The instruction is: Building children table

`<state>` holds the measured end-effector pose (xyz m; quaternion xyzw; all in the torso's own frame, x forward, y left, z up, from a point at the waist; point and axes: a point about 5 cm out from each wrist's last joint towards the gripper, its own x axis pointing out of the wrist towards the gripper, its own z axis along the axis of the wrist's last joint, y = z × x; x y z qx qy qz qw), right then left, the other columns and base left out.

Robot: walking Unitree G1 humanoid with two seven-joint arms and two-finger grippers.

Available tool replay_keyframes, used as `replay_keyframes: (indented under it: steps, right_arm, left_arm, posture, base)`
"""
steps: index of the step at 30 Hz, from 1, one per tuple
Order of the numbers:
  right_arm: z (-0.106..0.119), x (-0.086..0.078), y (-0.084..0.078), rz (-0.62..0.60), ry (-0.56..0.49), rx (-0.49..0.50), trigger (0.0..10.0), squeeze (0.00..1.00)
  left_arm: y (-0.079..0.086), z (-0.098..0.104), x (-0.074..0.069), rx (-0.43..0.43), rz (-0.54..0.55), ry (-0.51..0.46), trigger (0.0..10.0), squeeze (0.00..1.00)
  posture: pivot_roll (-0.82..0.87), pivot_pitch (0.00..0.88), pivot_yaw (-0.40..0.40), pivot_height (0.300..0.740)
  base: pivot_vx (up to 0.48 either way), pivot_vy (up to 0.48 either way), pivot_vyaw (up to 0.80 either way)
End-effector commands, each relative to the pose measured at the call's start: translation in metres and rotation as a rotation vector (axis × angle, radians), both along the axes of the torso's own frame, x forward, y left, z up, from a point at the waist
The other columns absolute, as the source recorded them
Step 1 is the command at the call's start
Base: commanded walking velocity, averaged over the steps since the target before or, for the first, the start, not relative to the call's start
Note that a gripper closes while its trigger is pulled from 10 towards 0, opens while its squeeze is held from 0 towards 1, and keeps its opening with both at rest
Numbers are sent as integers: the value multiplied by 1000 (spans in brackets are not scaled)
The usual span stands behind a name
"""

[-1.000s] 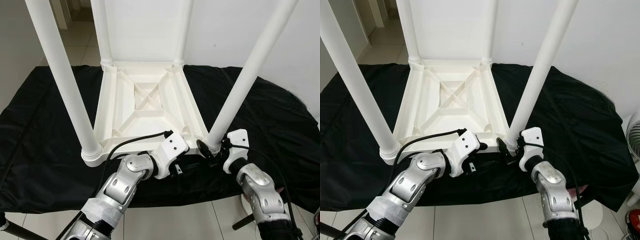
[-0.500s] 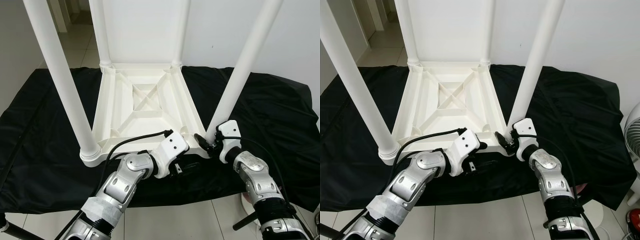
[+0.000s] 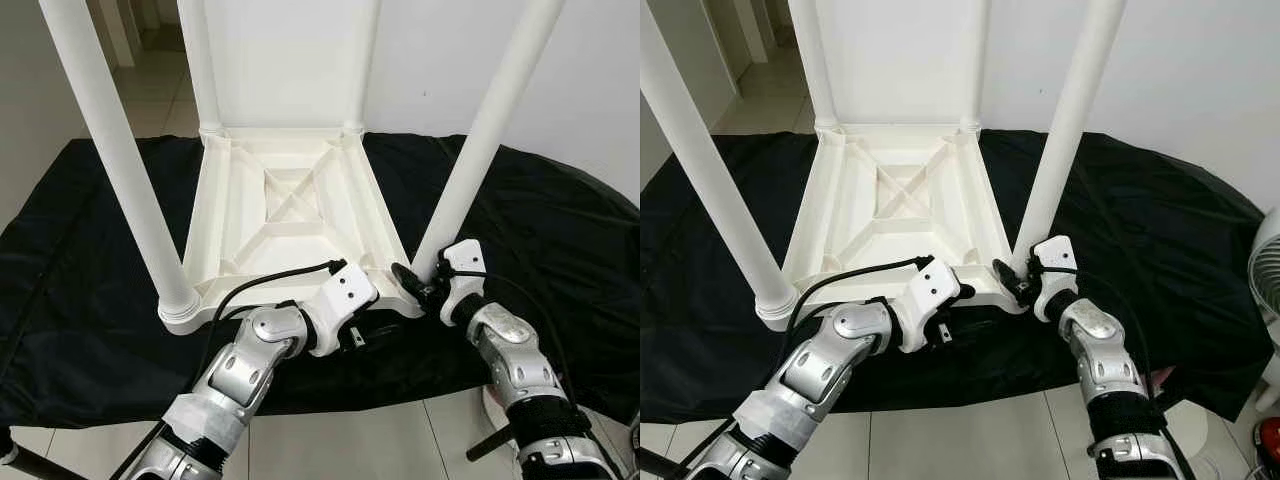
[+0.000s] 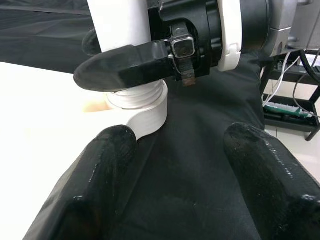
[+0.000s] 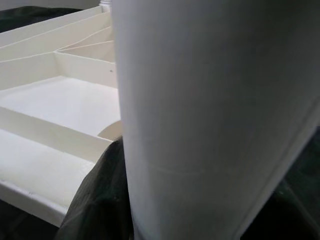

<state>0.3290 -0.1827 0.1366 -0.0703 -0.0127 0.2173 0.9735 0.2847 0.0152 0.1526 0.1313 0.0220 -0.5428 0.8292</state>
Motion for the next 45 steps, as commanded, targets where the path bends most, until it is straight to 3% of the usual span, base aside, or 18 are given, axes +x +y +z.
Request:
replay_keyframes:
  steps: [1, 7, 15, 19, 24, 25, 26, 34, 37, 38, 45]
  right_arm:
    - [-8, -2, 5, -36, 30, -18, 10000, 0]
    - [-5, -2, 24, -201, 32, 89, 10000, 0]
    - [-8, -6, 36, -434, 47, 162, 10000, 0]
    - [-7, -7, 44, -492, 59, 192, 10000, 0]
    - [-4, -9, 55, -474, 72, 236, 10000, 0]
    - [-3, -9, 55, -468, 71, 242, 10000, 890]
    - [-2, -10, 55, -460, 66, 240, 10000, 1000]
    - [2, -13, 46, -433, 37, 223, 10000, 1000]
    - [3, -17, 43, -367, 30, 186, 10000, 1000]
    - [3, -22, 38, -291, 25, 135, 10000, 0]
    - [2, -32, 20, -167, 20, 33, 10000, 0]
  left_arm:
    - [-2, -1, 0, 7, 9, 10, 10000, 0]
    - [-1, -2, 0, 6, 12, 12, 10000, 0]
    - [-2, -2, 0, 7, 11, 14, 10000, 0]
    - [-3, -1, 0, 5, 13, 12, 10000, 0]
    - [-2, -1, 0, 4, 16, 12, 10000, 0]
    - [-2, -1, 0, 1, 12, 15, 10000, 0]
    - [-3, -1, -1, 0, 9, 16, 10000, 0]
    - [-3, -3, 0, 6, 13, 16, 10000, 0]
    - [-3, -3, 0, 7, 13, 16, 10000, 0]
    - [-3, -3, -1, 7, 12, 17, 10000, 0]
    - [-4, -4, -2, 7, 7, 19, 10000, 0]
  posture:
    - [5, 48, -11, 740]
    - [8, 50, -15, 740]
    - [6, 50, -16, 740]
    - [5, 47, -18, 740]
    - [9, 46, -19, 740]
    - [7, 44, -18, 740]
    - [7, 44, -18, 740]
    - [3, 43, -20, 740]
    - [3, 41, -23, 740]
    - [-1, 39, -23, 740]
    - [-5, 35, -21, 740]
  base:
    - [0, 0, 0]
    - [0, 0, 0]
    - [0, 0, 0]
    - [0, 0, 0]
    - [0, 0, 0]
    - [0, 0, 0]
    - [0, 0, 0]
    - [0, 0, 0]
    - [0, 0, 0]
    - [0, 0, 0]
    - [0, 0, 0]
